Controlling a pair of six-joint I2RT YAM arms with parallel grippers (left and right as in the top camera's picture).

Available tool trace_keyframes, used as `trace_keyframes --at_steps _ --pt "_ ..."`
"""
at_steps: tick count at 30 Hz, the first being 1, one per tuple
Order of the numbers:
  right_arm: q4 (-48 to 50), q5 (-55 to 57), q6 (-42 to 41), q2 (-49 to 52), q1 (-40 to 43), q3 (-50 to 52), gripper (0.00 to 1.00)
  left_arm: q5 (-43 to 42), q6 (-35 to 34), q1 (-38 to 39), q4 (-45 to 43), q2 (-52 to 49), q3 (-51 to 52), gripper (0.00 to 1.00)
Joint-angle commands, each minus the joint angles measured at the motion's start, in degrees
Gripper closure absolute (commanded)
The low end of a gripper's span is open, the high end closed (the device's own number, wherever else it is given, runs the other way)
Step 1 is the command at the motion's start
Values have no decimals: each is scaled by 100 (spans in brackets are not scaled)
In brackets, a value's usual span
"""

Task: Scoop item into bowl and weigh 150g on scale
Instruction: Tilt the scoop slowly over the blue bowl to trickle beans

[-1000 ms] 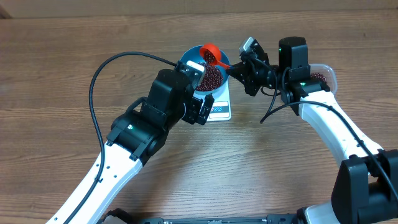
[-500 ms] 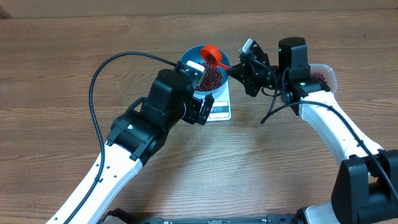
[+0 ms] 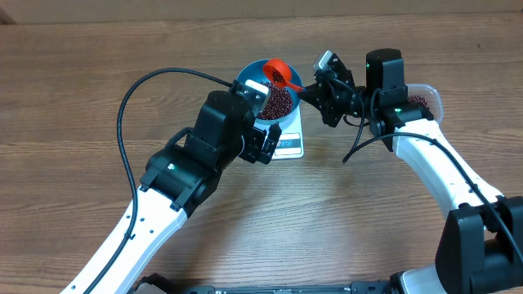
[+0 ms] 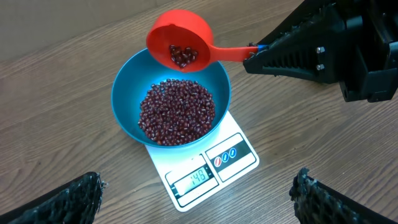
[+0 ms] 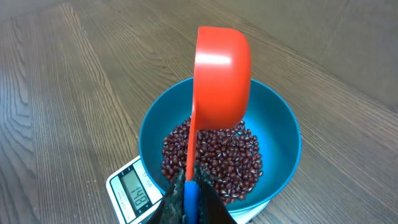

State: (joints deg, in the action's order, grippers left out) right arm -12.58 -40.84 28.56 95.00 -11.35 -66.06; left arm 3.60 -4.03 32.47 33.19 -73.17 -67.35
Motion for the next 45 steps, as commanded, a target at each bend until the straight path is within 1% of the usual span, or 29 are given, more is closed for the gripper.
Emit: trace_keyframes --at_steps 1,18,23,28,45 --pt "28 31 44 -48 -31 -151 96 -66 63 -26 -4 -33 -138 0" --pt "98 42 50 -48 -31 -151 96 -66 63 -26 -4 -33 -138 0" --pt "271 420 50 -48 -20 -151 96 -66 63 -26 -4 -35 -138 0" --pt "245 267 50 -48 -33 -151 96 -66 63 -26 -4 -35 -138 0" --pt "267 330 50 -48 -20 -151 96 -66 63 -26 -4 -33 -138 0"
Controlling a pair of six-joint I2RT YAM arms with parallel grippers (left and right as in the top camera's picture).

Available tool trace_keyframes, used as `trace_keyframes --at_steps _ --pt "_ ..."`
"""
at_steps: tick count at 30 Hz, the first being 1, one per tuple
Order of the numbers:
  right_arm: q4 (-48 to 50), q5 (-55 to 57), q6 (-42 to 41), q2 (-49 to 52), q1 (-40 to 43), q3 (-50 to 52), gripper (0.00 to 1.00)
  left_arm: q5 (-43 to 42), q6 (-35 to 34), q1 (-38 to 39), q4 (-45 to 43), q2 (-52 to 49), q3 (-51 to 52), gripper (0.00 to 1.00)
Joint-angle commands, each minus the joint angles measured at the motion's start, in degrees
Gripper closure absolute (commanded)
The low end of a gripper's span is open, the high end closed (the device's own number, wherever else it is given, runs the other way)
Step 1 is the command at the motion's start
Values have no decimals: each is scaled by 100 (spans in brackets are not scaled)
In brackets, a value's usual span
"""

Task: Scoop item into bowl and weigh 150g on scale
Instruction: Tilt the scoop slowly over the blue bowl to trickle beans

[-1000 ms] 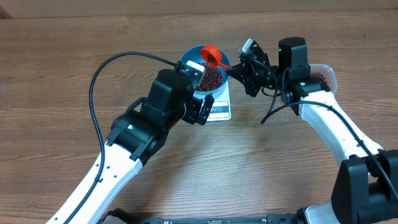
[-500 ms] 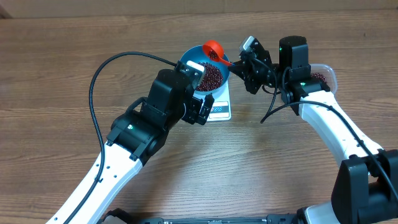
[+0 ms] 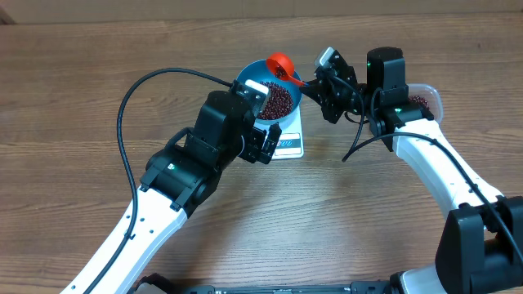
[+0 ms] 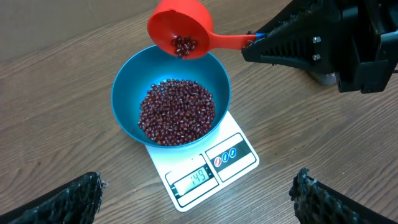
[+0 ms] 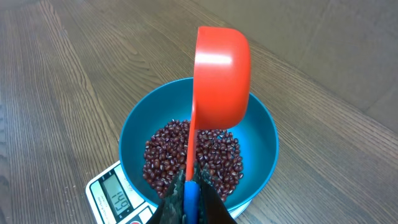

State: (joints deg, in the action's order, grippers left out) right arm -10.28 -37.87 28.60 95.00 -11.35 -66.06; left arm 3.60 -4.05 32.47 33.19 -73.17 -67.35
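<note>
A blue bowl (image 4: 170, 99) of dark red beans (image 4: 176, 111) rests on a white scale (image 4: 208, 168) whose display reads 149. My right gripper (image 5: 191, 194) is shut on the blue-ended handle of a red scoop (image 4: 181, 29), held above the bowl's far rim and tilted, with a few beans still in it. The scoop (image 3: 282, 64) and bowl (image 3: 271, 100) also show in the overhead view. My left gripper (image 4: 198, 196) hovers open on the near side of the scale, holding nothing; only its two dark fingertips (image 4: 69, 199) show.
A clear container of beans (image 3: 422, 100) sits behind my right arm at the right. The left arm's black cable (image 3: 135, 90) loops over the table on the left. Bare wooden table (image 3: 73, 147) lies all around.
The scoop has risen a little and shifted toward the bowl's far rim, holding fewer beans. The scale reading went from 148 to 149. My left gripper has not moved.
</note>
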Motion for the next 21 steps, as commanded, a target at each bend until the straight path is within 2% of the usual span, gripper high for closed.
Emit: trace_keyframes --at_steps 1,21 --pt "39 35 44 -48 -20 -151 96 -66 66 -26 -4 -35 -138 0" --pt "35 140 42 -48 -20 -151 96 -66 66 -26 -4 -35 -138 0"
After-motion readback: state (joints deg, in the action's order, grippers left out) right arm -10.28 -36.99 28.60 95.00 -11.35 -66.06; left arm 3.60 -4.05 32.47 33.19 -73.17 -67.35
